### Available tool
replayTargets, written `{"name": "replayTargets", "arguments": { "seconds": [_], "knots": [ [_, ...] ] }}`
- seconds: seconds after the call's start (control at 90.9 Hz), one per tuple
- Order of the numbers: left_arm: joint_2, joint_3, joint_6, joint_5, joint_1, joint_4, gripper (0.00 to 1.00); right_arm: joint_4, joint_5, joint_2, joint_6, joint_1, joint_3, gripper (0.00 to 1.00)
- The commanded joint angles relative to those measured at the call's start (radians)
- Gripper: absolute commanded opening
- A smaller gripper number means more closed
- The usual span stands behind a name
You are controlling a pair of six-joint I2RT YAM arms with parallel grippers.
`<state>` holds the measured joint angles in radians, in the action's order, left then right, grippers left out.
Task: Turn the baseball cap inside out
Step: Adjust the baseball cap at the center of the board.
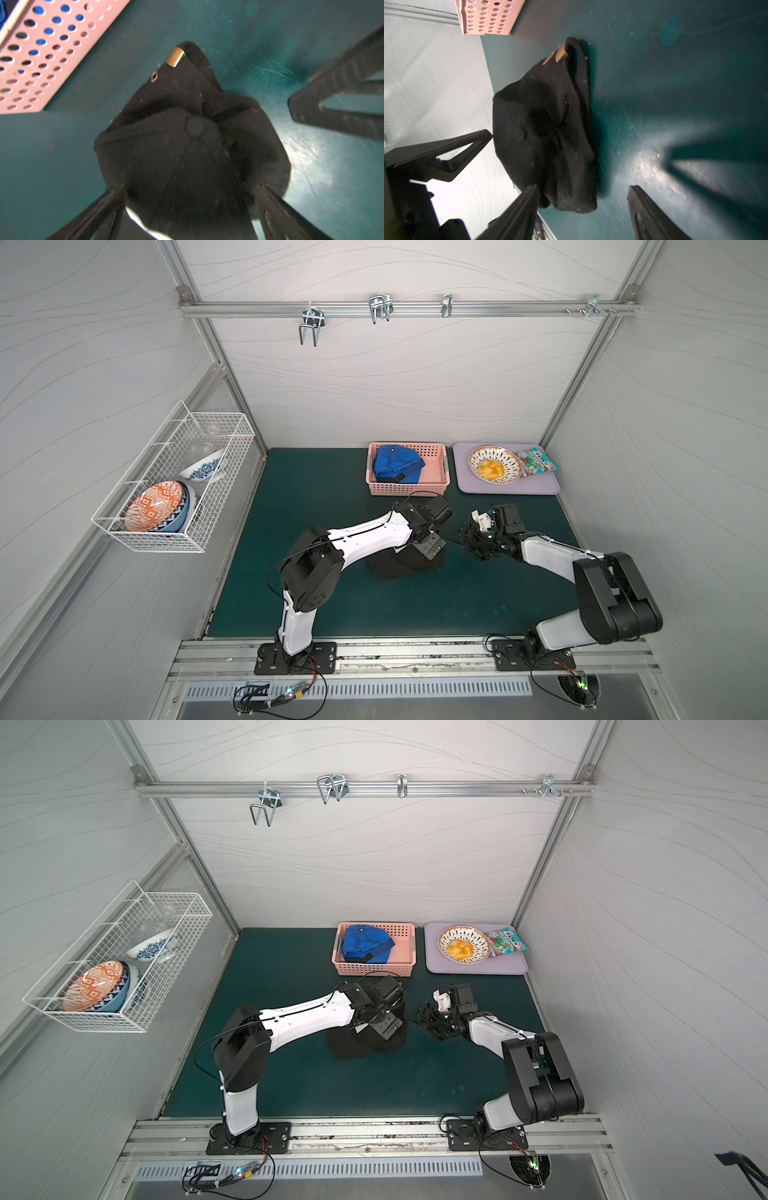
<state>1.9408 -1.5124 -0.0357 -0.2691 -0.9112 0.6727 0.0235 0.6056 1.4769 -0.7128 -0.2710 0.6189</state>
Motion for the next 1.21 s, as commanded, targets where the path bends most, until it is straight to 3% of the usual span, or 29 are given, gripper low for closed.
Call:
{"name": "replayTargets", "arguments": {
  "seconds": [0.0,0.154,0.242,0.451,0.693,0.836,1.078,1.199],
  "knots": [
    [0.041,-0.068,0.058,-0.049,-0.003,-0.015,0.96,0.086,0.06,0.036,-0.021,-0.01,-0.005,0.69],
    [0.071,-0.086,0.066,-0.036,-0.004,-0.015,0.78,0.091,0.101,0.103,-0.011,-0.022,0.016,0.63],
    [0.086,-0.095,0.063,-0.011,-0.003,-0.009,0.75,0.105,0.114,0.134,-0.013,-0.038,0.025,0.61],
    [0.073,-0.099,0.029,0.04,-0.005,-0.019,0.96,0.129,0.135,0.184,-0.016,-0.055,0.043,0.56],
    [0.011,-0.053,0.051,0.044,-0.005,-0.041,1.0,0.181,0.168,0.255,-0.036,-0.057,0.048,0.23],
    [0.051,-0.078,0.099,-0.017,-0.032,-0.018,1.0,0.179,0.146,0.24,-0.045,-0.054,0.029,0.02],
    [0.146,-0.117,0.111,-0.217,-0.038,0.044,1.0,0.206,0.133,0.211,-0.068,-0.05,-0.015,0.0],
    [0.117,-0.095,0.111,-0.306,-0.033,0.014,1.0,0.191,0.127,0.192,-0.063,-0.05,-0.03,0.0]
  ]
}}
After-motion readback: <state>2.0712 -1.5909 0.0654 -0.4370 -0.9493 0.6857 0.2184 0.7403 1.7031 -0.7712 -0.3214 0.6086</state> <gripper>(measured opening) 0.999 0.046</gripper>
